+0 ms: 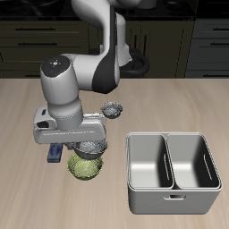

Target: Stack middle-sized black bowl on the green bowl

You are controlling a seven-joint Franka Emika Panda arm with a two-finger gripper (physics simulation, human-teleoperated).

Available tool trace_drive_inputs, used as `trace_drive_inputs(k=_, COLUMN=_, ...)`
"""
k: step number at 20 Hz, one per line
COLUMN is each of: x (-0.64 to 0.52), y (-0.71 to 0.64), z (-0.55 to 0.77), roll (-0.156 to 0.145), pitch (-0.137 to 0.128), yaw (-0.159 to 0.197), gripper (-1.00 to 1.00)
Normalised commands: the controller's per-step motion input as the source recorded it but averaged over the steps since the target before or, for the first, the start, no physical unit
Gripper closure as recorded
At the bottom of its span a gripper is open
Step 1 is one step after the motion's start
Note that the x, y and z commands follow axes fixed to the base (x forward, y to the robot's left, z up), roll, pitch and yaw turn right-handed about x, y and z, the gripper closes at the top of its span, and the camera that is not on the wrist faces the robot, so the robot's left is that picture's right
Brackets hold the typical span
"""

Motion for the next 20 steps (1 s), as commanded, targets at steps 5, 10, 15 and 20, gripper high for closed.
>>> trace_drive_inputs(k=5, x=0.07, y=0.04, z=-0.26, roll=0.0, pitch=0.029, yaw=0.001, gripper=1.0)
trace_drive_inputs(k=10, x=0.04, y=-0.04, z=-0.31, roll=-0.015, pitch=0.038, yaw=0.01, gripper=1.0)
trace_drive_inputs(k=15, x=0.04, y=-0.1, z=-0.27, roll=-0.025, pitch=0.037, yaw=-0.003, gripper=1.0)
trace_drive_inputs(k=20, x=-0.06, y=-0.01, z=-0.24, roll=-0.048, pitch=0.029, yaw=0.04, gripper=-1.0)
